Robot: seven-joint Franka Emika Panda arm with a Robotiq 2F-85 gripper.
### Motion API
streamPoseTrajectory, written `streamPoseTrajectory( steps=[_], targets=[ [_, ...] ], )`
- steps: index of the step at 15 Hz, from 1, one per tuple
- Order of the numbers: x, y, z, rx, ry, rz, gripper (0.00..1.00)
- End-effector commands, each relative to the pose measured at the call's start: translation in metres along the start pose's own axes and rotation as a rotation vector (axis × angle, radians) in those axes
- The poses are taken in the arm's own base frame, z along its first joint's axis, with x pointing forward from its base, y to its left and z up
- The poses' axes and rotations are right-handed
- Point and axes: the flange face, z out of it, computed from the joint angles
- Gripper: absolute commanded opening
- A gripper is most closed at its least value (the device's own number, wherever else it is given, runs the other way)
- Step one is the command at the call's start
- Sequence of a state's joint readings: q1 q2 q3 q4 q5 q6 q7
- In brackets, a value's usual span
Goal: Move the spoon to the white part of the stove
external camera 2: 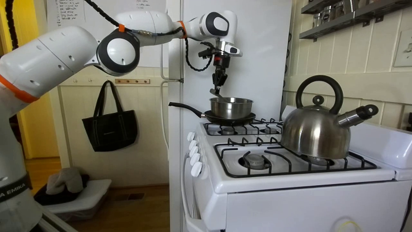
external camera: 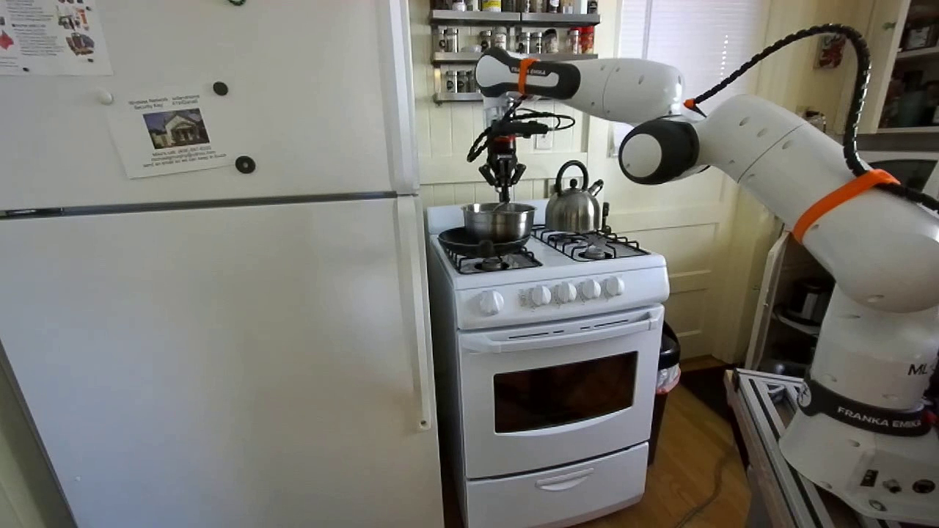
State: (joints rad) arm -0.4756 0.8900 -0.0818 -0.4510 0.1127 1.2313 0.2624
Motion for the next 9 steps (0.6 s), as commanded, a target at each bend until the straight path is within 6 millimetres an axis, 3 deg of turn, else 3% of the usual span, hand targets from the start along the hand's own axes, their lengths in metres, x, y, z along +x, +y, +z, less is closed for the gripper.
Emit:
streamPoseTrajectory(
  steps=[1, 7, 9],
  targets=[
    [-0.015, 0.01, -0.043, 0.029, 0.06, 0.029, 0.01],
    [-0.045, 0.054, -0.116, 0.018, 0.165, 0.101, 0.01],
    [-0.049, 0.073, -0.13, 0.022, 0.184, 0.14, 0.01]
  ],
)
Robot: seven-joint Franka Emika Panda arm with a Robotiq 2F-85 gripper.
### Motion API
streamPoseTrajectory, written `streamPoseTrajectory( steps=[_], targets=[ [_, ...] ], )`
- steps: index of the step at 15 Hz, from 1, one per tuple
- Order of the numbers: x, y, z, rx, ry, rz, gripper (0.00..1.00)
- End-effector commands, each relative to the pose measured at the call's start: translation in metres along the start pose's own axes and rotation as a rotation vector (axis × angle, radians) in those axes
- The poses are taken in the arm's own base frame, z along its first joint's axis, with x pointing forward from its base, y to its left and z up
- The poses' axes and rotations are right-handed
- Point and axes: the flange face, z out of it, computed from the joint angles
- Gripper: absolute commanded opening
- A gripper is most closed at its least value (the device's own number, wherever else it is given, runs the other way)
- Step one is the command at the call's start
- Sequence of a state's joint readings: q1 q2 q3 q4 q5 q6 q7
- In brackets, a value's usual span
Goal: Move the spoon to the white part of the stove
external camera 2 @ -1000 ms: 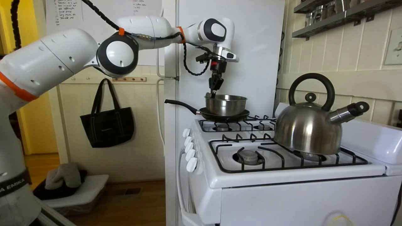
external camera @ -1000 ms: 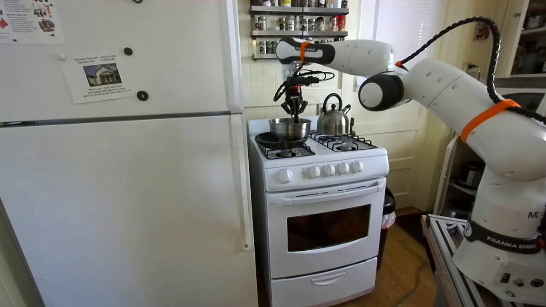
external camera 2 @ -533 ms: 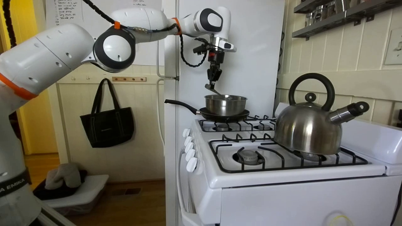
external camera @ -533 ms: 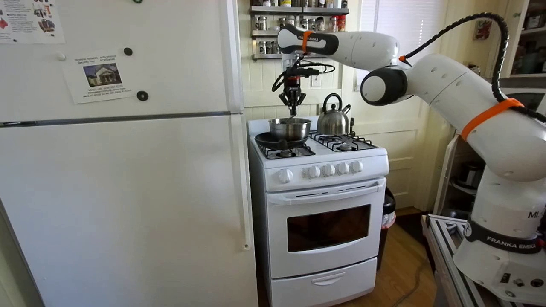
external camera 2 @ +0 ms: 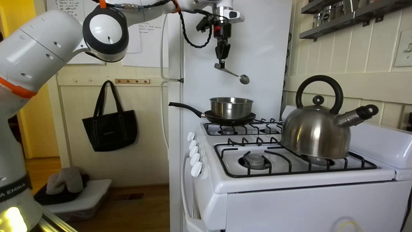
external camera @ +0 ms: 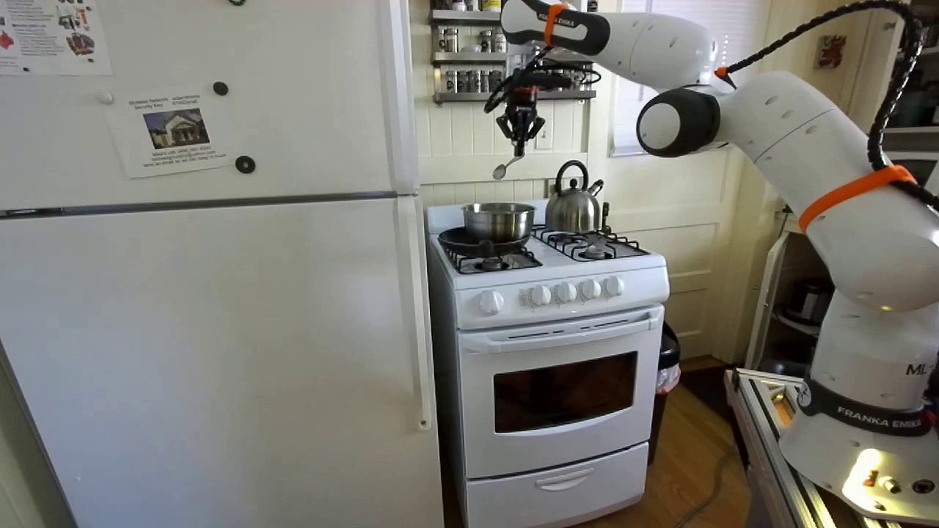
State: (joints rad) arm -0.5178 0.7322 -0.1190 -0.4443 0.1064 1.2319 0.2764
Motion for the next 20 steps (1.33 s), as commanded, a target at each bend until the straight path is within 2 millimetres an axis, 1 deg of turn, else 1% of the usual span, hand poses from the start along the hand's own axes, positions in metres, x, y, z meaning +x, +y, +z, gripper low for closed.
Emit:
streamPoseTrajectory(
  steps=[1, 4, 6, 8, 9, 10, 14, 15, 17, 20],
  targets=[
    [-0.002, 0.036, -0.02, -0.006, 0.01, 0.09, 0.01],
    [0.008, 0.067, -0.014, -0.022, 0.005, 0.173, 0.01],
    [0.015, 0.085, -0.002, -0.033, -0.016, 0.216, 0.01],
    [0.024, 0.098, 0.01, -0.036, -0.02, 0.222, 0.01],
    [0.027, 0.102, 0.017, -0.03, -0.029, 0.214, 0.01],
    [0.034, 0.104, 0.027, -0.02, -0.028, 0.189, 0.01],
    [0.051, 0.11, 0.056, 0.026, -0.031, 0.069, 0.01],
    [0.056, 0.113, 0.066, 0.035, -0.036, 0.06, 0.01],
    [0.063, 0.122, 0.078, 0.055, -0.035, 0.061, 0.01],
    [0.067, 0.129, 0.094, 0.058, -0.056, 0.041, 0.01]
  ],
)
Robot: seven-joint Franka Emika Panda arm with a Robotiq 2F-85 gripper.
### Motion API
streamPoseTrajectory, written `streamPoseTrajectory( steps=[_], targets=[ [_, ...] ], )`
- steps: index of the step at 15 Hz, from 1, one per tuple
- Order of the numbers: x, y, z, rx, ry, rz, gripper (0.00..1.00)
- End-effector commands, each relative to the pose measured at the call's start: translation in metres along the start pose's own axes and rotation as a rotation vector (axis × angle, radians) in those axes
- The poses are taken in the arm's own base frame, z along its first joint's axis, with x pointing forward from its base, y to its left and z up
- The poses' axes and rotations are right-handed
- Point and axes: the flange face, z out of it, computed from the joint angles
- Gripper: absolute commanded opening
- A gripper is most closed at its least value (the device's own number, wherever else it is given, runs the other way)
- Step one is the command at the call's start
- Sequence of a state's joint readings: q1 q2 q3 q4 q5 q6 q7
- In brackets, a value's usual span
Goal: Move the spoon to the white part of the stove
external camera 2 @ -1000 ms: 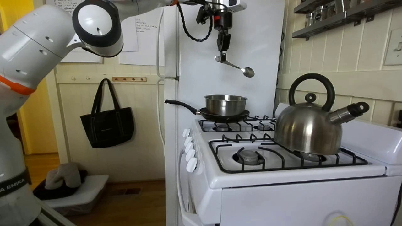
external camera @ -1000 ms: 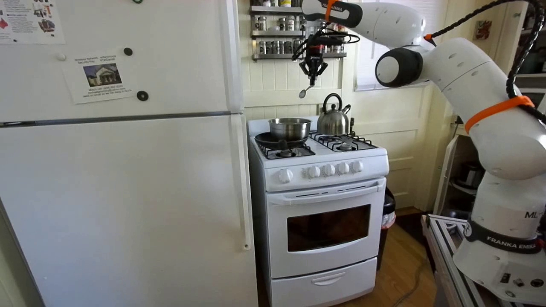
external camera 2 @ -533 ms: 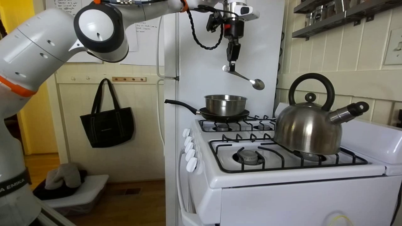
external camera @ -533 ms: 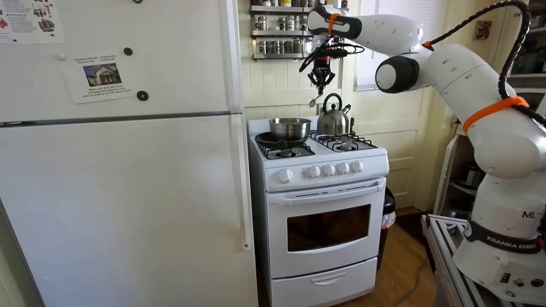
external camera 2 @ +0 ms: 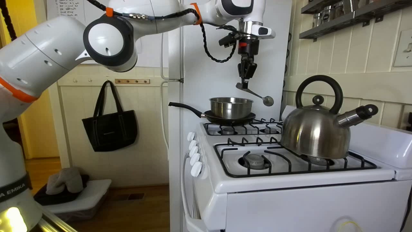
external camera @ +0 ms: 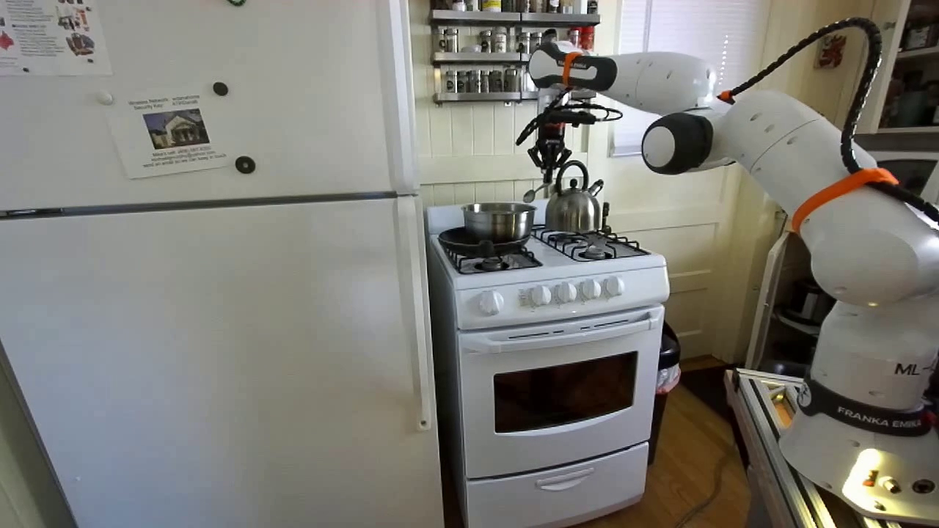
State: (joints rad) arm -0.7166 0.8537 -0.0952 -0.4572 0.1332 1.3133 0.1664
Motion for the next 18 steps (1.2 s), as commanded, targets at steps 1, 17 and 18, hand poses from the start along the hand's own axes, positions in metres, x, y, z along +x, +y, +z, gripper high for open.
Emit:
streamPoseTrajectory(
  steps=[1, 17, 18],
  targets=[
    [0.007, 0.003, 0.016, 0.03, -0.018, -0.029, 0.01],
    [0.042, 0.037, 0.036, 0.075, 0.121, 0.126, 0.01],
    [0.044, 0.044, 0.043, 0.063, 0.113, 0.123, 0.01]
  ],
)
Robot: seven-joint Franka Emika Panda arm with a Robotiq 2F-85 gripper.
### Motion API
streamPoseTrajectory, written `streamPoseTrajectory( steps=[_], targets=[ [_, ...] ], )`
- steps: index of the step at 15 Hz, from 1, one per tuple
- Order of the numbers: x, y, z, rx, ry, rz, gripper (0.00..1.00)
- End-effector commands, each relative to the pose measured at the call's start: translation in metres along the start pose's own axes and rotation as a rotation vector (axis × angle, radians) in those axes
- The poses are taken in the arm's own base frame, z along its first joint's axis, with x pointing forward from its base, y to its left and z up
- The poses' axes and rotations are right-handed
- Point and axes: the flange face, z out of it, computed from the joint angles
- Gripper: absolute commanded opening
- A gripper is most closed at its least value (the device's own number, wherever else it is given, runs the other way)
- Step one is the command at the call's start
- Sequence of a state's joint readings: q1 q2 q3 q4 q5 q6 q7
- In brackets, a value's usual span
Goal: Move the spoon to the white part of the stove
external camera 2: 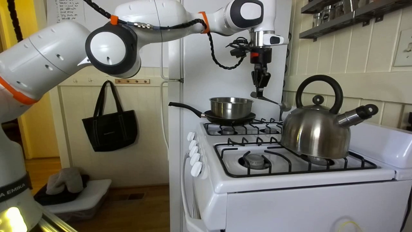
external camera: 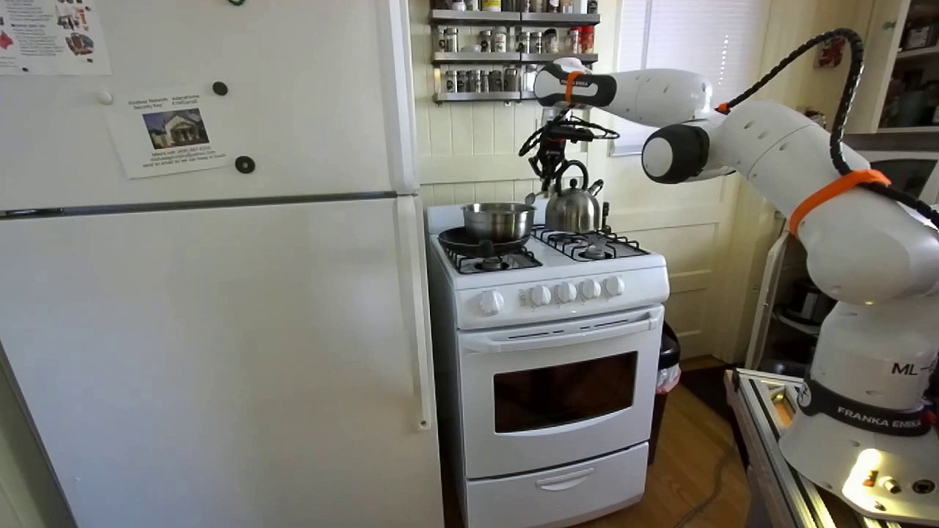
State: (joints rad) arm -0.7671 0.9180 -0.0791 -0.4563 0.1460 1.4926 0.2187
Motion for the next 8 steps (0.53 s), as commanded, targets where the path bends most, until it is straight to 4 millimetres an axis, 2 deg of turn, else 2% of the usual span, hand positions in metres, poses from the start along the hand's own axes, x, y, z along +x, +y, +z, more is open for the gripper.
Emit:
streamPoseTrajectory(
  steps=[1, 4, 8],
  targets=[
    [0.009, 0.022, 0.022, 0.005, -0.019, 0.024, 0.01],
    [0.012, 0.038, 0.044, -0.017, -0.061, 0.029, 0.01],
    [0.012, 0.036, 0.066, -0.043, -0.089, -0.01, 0.01]
  ],
)
